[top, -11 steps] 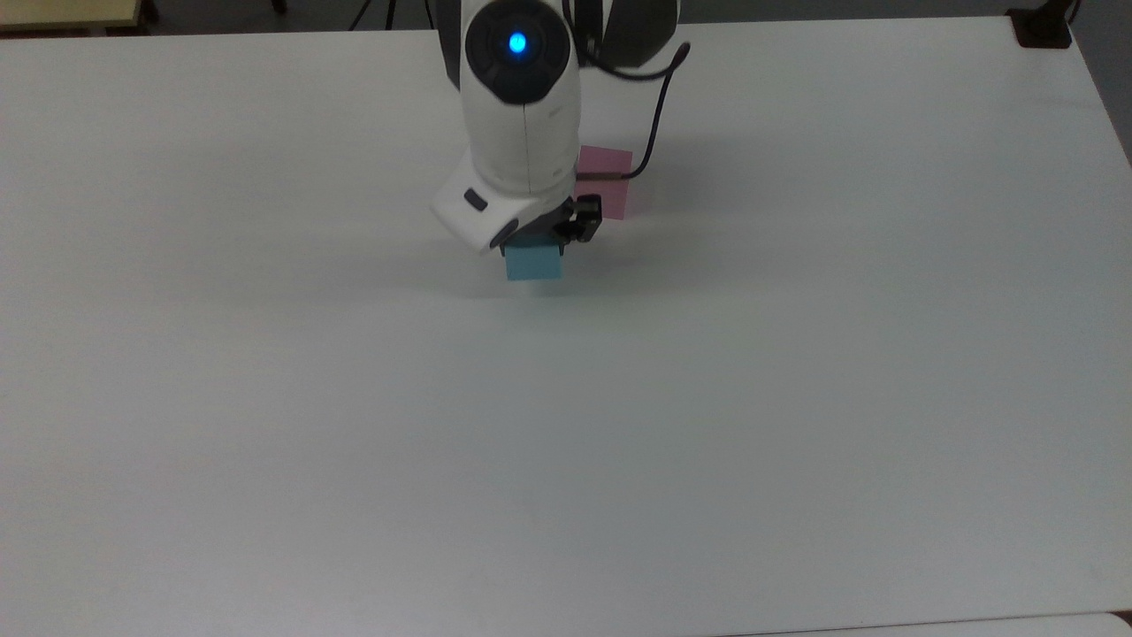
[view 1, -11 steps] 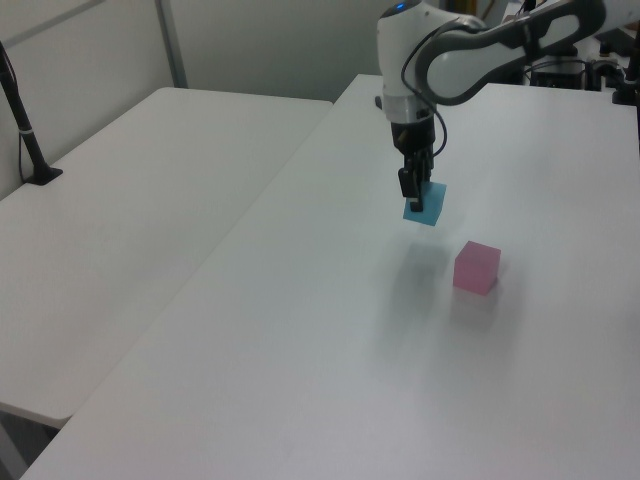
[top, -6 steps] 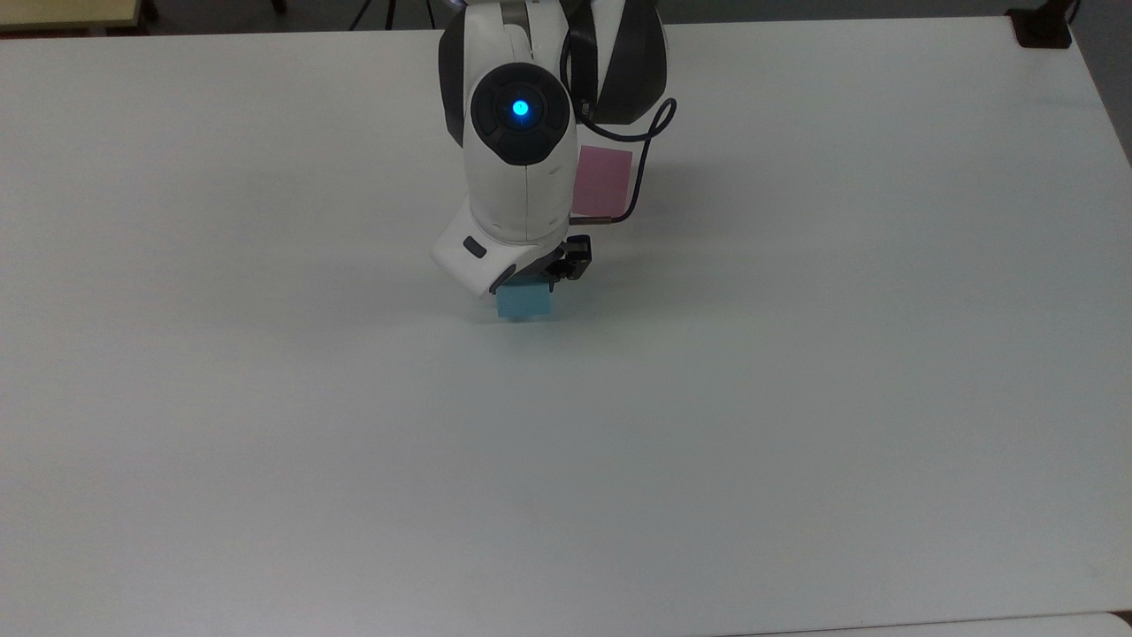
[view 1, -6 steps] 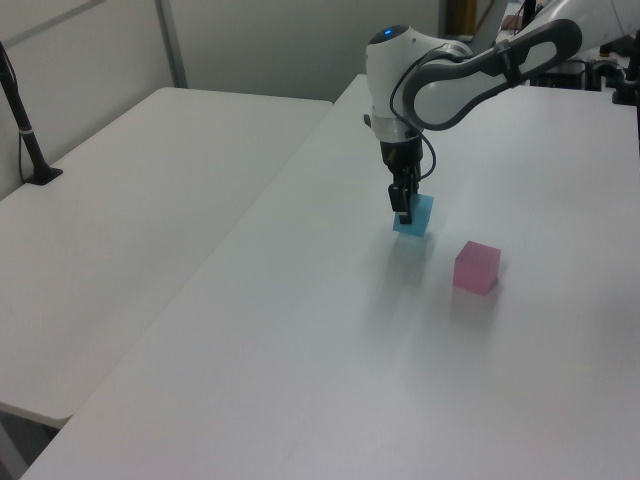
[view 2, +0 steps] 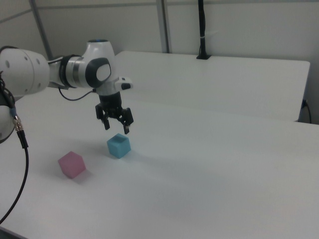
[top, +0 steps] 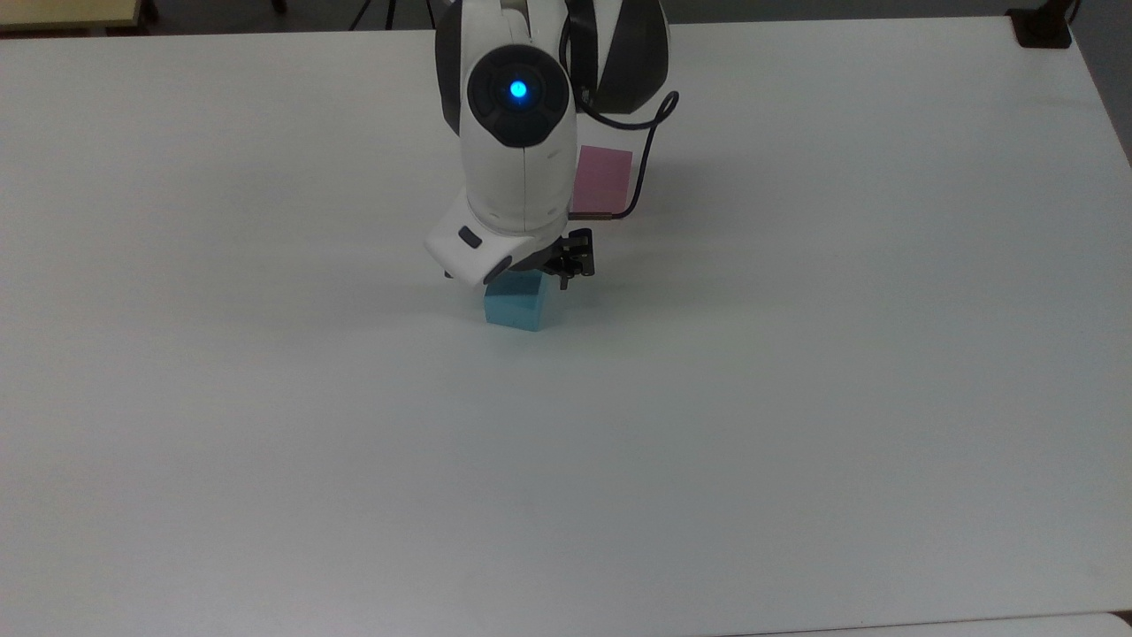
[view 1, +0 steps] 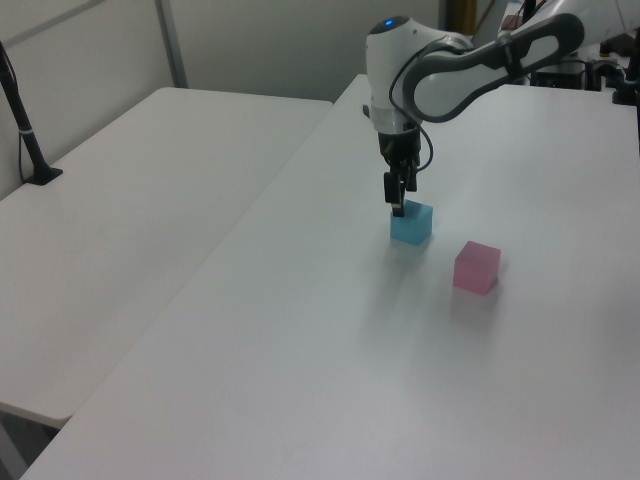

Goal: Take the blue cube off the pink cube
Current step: 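Open the gripper and raise it away from the blue cube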

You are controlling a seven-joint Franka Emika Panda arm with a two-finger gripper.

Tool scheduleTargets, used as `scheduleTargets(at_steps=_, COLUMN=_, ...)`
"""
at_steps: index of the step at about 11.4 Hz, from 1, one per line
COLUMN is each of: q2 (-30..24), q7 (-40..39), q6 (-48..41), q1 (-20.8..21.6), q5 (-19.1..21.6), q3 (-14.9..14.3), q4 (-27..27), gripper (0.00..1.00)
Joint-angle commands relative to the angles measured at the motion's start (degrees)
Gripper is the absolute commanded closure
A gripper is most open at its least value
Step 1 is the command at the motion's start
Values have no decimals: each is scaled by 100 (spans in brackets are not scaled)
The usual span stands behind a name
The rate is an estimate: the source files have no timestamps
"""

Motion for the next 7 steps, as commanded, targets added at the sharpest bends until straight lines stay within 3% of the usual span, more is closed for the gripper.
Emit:
scheduleTargets(at_steps=1, q2=-912, q7=386, q6=-556, q1=-111, q5=-14, q3=-4, q4=-128, gripper=0)
scheduleTargets(at_steps=5, q2=-2291, q7=351, q6=-1936, q1=-269, q5=-14, q3=-56, q4=-137, gripper=0)
scheduleTargets(at_steps=7, q2=-2794, q7=307, q6=-2359, q1=-226, q5=91, q3=-327, q4=-242, gripper=0)
